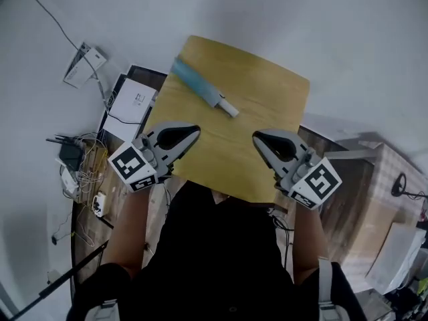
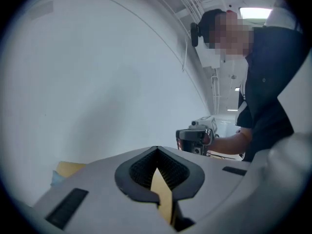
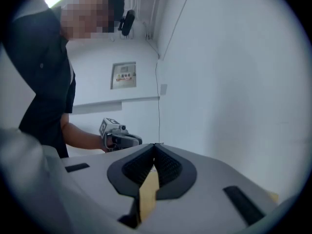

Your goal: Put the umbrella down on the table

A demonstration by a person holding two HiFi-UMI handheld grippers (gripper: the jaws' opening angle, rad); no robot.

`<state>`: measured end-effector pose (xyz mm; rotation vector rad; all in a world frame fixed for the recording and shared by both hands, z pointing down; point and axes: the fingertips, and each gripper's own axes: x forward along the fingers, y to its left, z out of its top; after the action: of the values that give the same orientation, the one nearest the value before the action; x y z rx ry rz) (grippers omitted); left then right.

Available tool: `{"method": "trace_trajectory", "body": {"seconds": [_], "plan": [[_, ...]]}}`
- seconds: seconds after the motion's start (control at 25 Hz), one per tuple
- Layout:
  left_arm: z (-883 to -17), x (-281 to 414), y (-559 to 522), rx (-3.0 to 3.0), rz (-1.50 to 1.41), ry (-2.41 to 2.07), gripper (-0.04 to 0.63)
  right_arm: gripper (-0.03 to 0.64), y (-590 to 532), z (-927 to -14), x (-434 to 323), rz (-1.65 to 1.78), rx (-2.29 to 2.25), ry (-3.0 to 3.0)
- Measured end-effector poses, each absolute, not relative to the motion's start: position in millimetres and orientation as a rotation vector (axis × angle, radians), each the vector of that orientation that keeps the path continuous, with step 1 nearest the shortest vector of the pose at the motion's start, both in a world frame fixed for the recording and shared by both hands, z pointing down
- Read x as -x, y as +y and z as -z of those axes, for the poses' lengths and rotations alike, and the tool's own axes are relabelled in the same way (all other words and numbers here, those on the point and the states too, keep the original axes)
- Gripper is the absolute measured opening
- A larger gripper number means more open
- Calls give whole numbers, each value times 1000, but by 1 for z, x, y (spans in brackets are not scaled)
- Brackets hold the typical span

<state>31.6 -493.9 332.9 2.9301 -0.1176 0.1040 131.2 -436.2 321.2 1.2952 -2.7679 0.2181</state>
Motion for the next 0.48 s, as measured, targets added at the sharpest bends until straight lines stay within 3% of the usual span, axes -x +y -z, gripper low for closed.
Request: {"method": "trace_trajectory", "body": {"seconds": [0.2, 0.48], "plan": [[-322, -42, -426, -2942, -108, -154, 11, 20, -360, -323, -168, -355, -1378, -2934], [-348, -50, -337, -2863, -218, -171, 11, 20, -298, -323, -233, -271, -1469, -2877]]}}
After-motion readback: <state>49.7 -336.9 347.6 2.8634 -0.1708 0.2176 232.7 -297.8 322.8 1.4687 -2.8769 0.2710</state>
